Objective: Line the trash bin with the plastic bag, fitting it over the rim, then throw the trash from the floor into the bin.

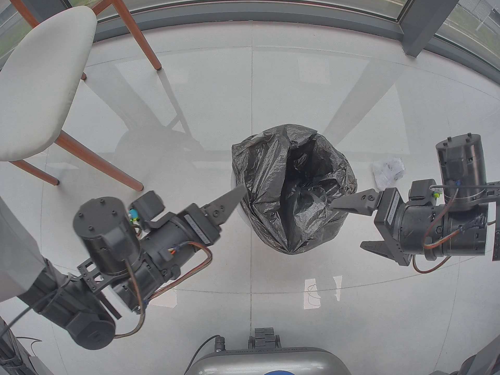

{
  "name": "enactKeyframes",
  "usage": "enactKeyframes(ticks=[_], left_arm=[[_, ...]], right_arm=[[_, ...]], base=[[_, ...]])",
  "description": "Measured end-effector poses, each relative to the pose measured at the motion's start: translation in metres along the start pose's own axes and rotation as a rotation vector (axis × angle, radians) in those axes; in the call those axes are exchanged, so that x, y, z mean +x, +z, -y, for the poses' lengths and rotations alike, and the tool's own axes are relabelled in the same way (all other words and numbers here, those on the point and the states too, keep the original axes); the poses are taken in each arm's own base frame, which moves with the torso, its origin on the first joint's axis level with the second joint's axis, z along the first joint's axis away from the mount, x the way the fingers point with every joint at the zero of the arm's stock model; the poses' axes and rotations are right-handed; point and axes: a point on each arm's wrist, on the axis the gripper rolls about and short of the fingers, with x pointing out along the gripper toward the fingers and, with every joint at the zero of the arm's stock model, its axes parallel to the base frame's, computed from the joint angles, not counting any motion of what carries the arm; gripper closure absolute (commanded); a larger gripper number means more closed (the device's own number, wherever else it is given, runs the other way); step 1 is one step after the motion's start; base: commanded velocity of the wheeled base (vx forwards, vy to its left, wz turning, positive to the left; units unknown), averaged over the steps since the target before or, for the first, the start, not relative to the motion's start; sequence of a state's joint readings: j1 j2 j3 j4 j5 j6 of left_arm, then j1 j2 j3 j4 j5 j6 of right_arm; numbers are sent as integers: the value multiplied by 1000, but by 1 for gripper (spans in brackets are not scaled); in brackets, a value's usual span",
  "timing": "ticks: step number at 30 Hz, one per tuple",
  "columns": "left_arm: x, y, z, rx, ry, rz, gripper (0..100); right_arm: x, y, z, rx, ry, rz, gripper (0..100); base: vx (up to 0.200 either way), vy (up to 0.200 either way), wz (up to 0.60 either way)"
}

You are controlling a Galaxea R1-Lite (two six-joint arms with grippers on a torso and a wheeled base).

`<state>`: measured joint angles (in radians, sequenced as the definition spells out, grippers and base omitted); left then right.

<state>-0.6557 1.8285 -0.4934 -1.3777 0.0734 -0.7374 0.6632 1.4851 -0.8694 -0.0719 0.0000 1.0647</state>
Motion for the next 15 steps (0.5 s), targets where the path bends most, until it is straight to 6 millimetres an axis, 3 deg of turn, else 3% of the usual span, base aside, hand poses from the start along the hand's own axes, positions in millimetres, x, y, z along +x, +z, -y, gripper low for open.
enactKeyframes(ticks=[8,15], left_arm=[[29,-23,-5,73,40,-144,0],[55,-22,10,85,0,-152,0]], right_arm=[[-12,2,5,7,5,19,0],[-16,2,7,10,7,26,0]], base=[[0,0,0],[0,0,0]])
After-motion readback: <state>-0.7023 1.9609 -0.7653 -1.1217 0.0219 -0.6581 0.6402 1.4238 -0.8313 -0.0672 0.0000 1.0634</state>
